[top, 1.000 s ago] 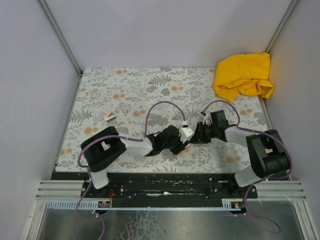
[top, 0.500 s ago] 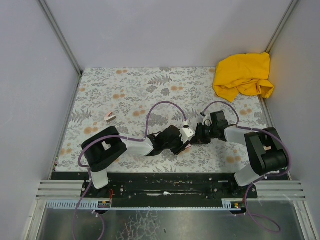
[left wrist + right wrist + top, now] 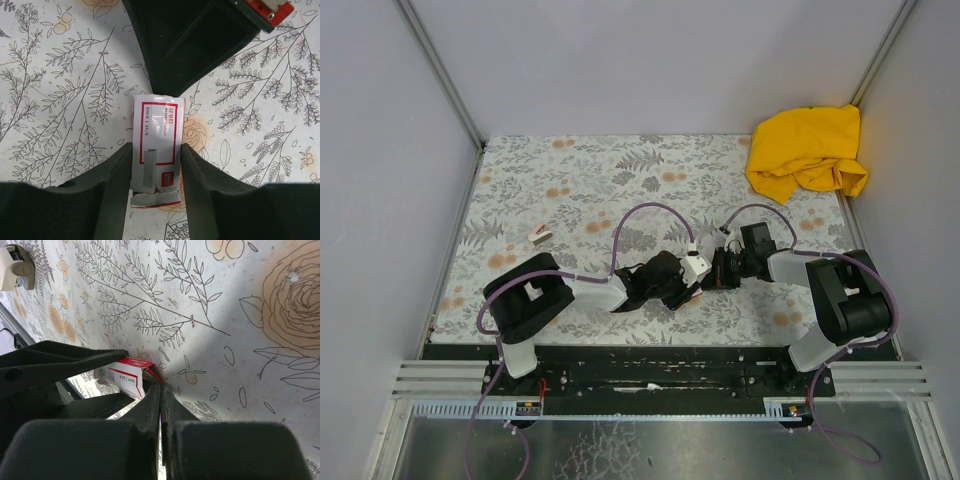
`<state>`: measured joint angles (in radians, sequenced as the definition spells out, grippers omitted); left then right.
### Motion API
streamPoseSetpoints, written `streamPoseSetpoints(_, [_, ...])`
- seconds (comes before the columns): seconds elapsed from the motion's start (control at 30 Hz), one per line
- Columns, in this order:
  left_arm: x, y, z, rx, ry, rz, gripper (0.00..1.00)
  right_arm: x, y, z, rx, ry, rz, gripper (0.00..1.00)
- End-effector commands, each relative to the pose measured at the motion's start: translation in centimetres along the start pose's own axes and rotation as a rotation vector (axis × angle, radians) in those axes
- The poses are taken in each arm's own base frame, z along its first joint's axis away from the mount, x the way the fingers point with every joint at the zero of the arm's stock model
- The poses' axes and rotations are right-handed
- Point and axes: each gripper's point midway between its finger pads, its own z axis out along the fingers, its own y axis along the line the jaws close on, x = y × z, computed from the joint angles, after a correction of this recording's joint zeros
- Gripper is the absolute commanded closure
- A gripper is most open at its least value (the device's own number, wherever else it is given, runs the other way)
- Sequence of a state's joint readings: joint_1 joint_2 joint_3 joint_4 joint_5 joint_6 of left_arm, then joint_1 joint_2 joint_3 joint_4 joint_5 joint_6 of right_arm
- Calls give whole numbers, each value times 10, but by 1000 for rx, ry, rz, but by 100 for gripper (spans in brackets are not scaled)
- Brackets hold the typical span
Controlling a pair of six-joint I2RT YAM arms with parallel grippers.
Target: Load the staples into the stapler
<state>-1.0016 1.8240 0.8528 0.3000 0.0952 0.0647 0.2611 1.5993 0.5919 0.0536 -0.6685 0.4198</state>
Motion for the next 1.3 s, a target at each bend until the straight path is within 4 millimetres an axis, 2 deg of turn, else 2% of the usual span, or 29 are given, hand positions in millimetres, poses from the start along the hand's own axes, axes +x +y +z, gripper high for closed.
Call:
streamPoseSetpoints(0.0, [65,-2,0,-3,209,19,60,-1,4,-3,8,0,-17,100])
streamPoseSetpoints(0.53, [66,1,-1,-22,215,26,60,-21,-11,-17,147,-115,-43,100])
streamPoseSetpoints(0.6, [64,1,-2,-23,209,19,53,-21,-10,-19,145,-120,-43,100])
streamPoseSetpoints(0.7, [49,1,-8,-40,150,-19,34,-23,-3,-24,132,-135,-51,99])
streamPoseSetpoints(0.77, [29,3,-17,-68,81,-60,24,-23,0,-28,127,-145,-61,90])
streamPoseSetpoints(0.87, [-3,8,-37,-126,-34,-165,18,-24,5,-34,127,-160,-83,76])
streamPoseSetpoints(1.0, [-34,13,-63,-199,-160,-411,18,-22,7,-38,119,-165,-97,65])
streamPoseSetpoints(1.13, [-33,7,-74,-200,-218,-733,31,-16,13,-33,66,-150,-109,57])
streamPoseSetpoints(1.27, [-25,-7,-75,-130,-236,-971,38,-8,18,-24,15,-113,-103,51])
